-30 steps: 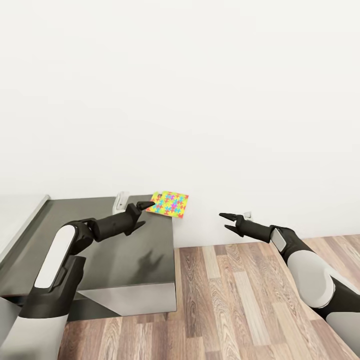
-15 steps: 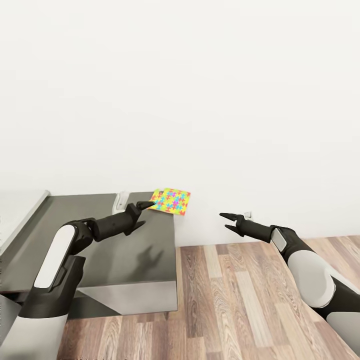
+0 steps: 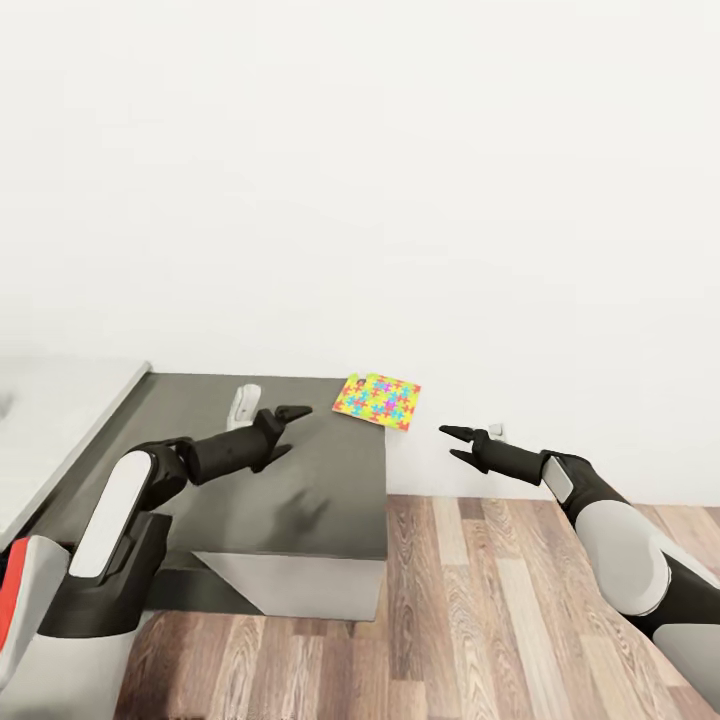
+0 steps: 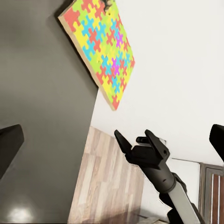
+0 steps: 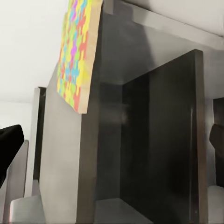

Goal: Put all the toys in the child's room - the three board games (two on the bed and one on the table), the two jigsaw puzzles on the table, and the tennis ball on the table - inside the toy box on the table in the child's room.

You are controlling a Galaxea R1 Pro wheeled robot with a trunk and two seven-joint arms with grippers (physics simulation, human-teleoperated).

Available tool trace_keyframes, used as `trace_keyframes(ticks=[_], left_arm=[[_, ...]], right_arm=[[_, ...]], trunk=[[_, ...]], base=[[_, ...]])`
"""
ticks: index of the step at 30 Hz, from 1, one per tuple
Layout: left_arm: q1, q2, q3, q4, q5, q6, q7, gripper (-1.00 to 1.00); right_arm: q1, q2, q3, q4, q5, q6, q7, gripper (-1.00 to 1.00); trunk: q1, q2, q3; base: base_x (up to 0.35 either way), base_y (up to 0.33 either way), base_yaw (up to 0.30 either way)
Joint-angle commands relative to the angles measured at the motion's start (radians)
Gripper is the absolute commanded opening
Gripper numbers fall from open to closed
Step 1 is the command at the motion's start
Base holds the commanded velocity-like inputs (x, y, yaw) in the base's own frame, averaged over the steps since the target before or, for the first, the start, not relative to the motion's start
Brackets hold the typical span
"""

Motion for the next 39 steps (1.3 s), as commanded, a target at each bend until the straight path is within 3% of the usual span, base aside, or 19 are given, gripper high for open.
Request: trace_keyframes(ticks=[1, 14, 26, 39], left_arm=[[0.000, 0.000, -0.007, -0.001, 0.010, 0.001, 0.008, 1.00], [0.011, 0.000, -0.059, 0.000, 0.009, 0.006, -0.027, 1.00], [0.015, 0.000, -0.110, 0.000, -0.003, 0.005, -0.037, 1.00], [0.015, 0.000, -0.126, 0.000, -0.007, 0.004, -0.035, 1.00]], right_arm=[[-0.001, 0.000, -0.008, -0.001, 0.010, 0.006, 0.006, 1.00], [-0.001, 0.000, -0.009, -0.002, 0.011, 0.005, 0.007, 1.00], [-0.001, -0.005, -0.012, -0.002, 0.005, 0.006, 0.009, 1.00], [-0.001, -0.010, -0.016, -0.003, 0.001, 0.005, 0.009, 1.00]], trunk=[[0.000, 0.000, -0.001], [0.000, 0.000, -0.001], [0.000, 0.000, -0.001], [0.000, 0.000, -0.001]], base=[[0.000, 0.000, 0.283], [0.000, 0.000, 0.229], [0.003, -0.003, 0.054], [0.128, -0.118, 0.009]])
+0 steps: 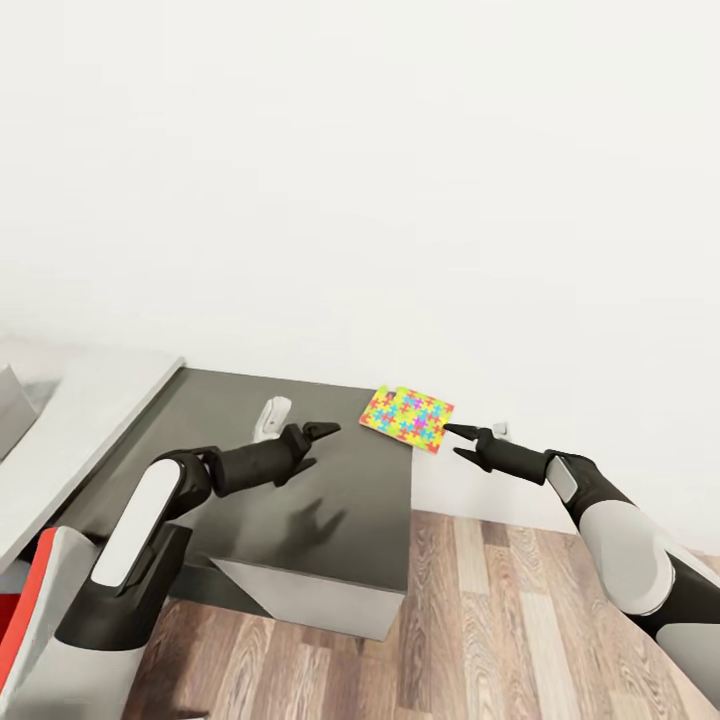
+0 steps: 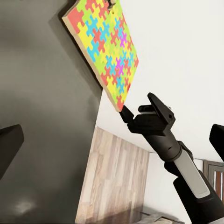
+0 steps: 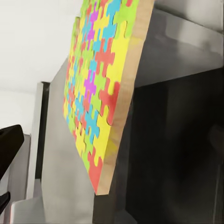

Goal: Put all the toys in the child's room - the three board games (two on the bed and one on the table), the two jigsaw puzzles on the table, and the tennis ball on the table - inside the toy box on the table in the child's room.

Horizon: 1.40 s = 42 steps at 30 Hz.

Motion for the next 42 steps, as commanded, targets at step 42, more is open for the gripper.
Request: trace_keyframes(ticks=[42], left_arm=[[-0.001, 0.002, -0.001, -0.001, 0.010, -0.001, 0.018, 1.00]], right_arm=[[0.001, 0.004, -0.010, -0.046, 0.007, 0.006, 0.006, 1.00]], trunk=[[0.000, 0.000, -0.001]], base=[[0.018, -0.017, 0.001]])
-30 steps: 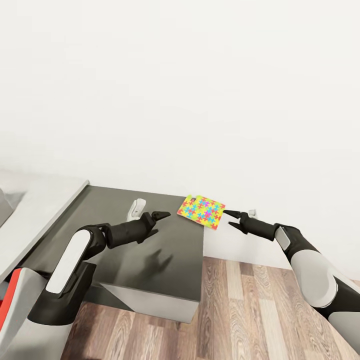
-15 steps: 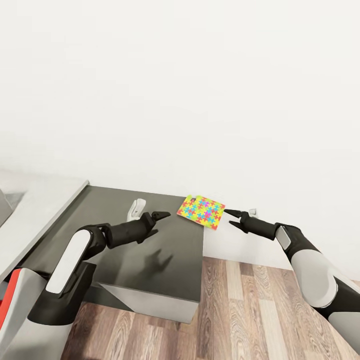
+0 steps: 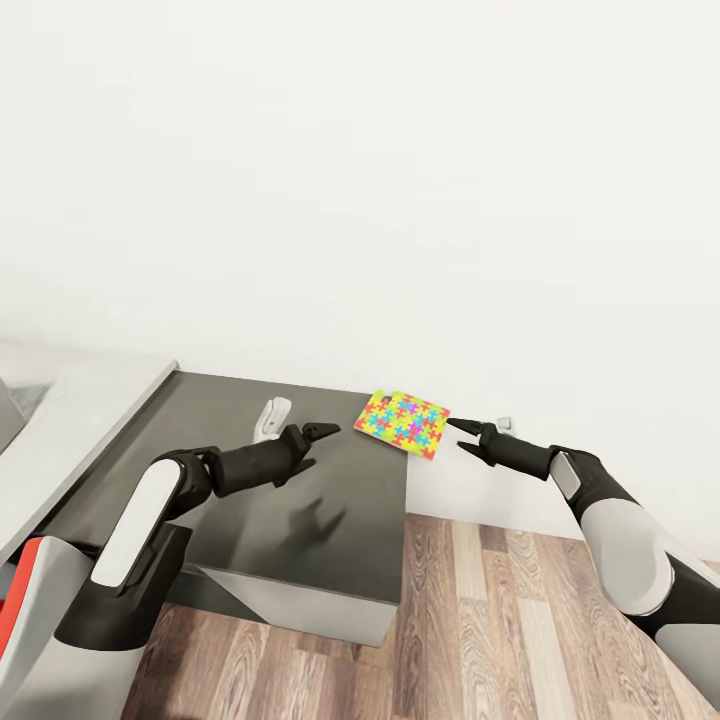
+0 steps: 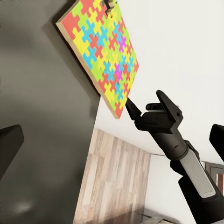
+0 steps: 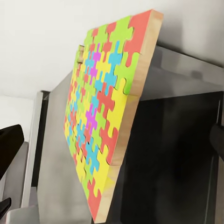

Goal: Put all the toys in the child's room - the three board games (two on the bed and one on the table), the two jigsaw puzzles on the table, and the tennis ball on the table - inside the toy box on the table in the child's room.

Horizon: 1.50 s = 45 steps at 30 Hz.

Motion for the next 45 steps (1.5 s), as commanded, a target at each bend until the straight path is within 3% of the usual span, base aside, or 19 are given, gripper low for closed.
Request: trace_keyframes(ticks=[1, 29, 45], left_arm=[[-0.001, 0.001, -0.001, -0.001, 0.010, -0.001, 0.010, 1.00], [-0.001, 0.000, 0.001, -0.001, 0.010, -0.001, 0.009, 1.00], [-0.001, -0.001, 0.000, -0.001, 0.012, -0.001, 0.011, 1.00]], right_arm=[[-0.001, 0.001, -0.009, -0.001, 0.011, 0.006, 0.006, 1.00], [-0.001, -0.012, -0.013, 0.001, 0.006, 0.019, 0.000, 1.00], [-0.001, -0.022, -0.014, 0.000, 0.004, 0.020, 0.000, 1.00]], trunk=[[0.000, 0.000, -0.001], [0.000, 0.000, -0.001], [0.000, 0.000, -0.001]], base=[[0.000, 0.000, 0.000], [0.000, 0.000, 0.002], [0.000, 0.000, 0.158]])
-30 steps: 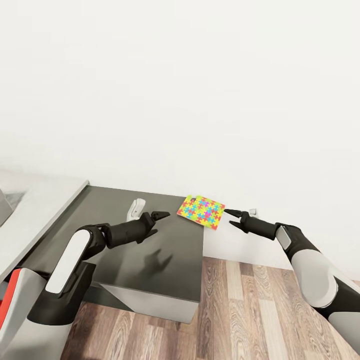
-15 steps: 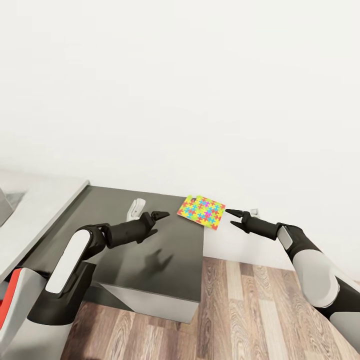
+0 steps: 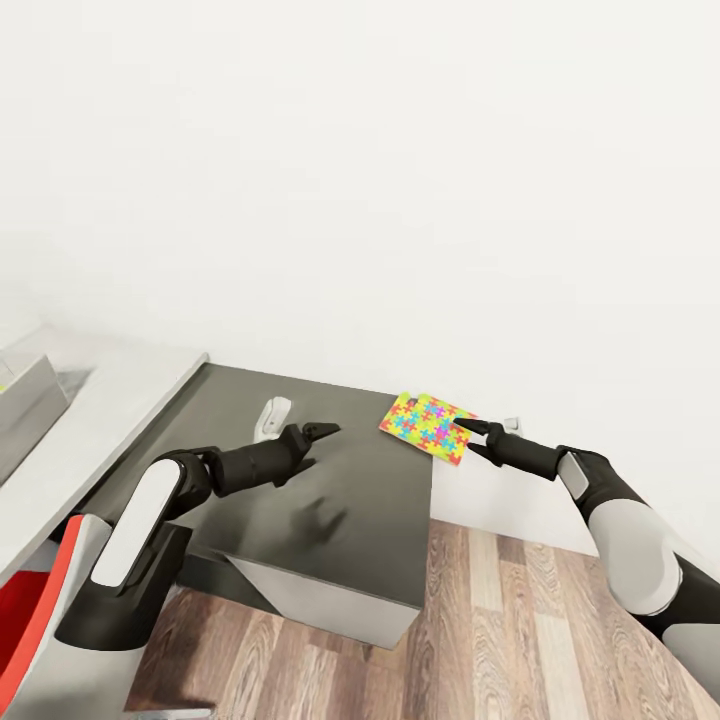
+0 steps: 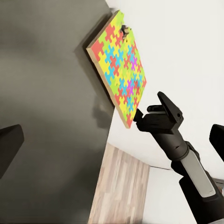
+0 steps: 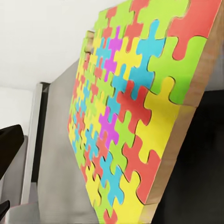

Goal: Put all the toys in the child's room - the three board games (two on the bed and one on the table), the two jigsaw puzzles on the table, and the tennis ball on the table - inside the toy box on the table in the child's room.

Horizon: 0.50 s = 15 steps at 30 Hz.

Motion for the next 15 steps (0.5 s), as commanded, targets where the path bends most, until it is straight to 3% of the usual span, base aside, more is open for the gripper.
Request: trace_keyframes(ticks=[1, 15], left_arm=[[-0.001, 0.001, -0.001, -0.001, 0.010, -0.001, 0.010, 1.00], [-0.001, 0.001, -0.001, -0.001, 0.010, -0.001, 0.011, 1.00]], right_arm=[[-0.001, -0.001, -0.008, -0.001, 0.010, 0.006, 0.006, 1.00], [-0.001, -0.024, -0.013, 0.000, -0.014, 0.007, 0.005, 1.00]], trunk=[[0.000, 0.000, -0.001], [0.000, 0.000, -0.001]], base=[[0.000, 0.000, 0.078], [0.000, 0.000, 0.034]])
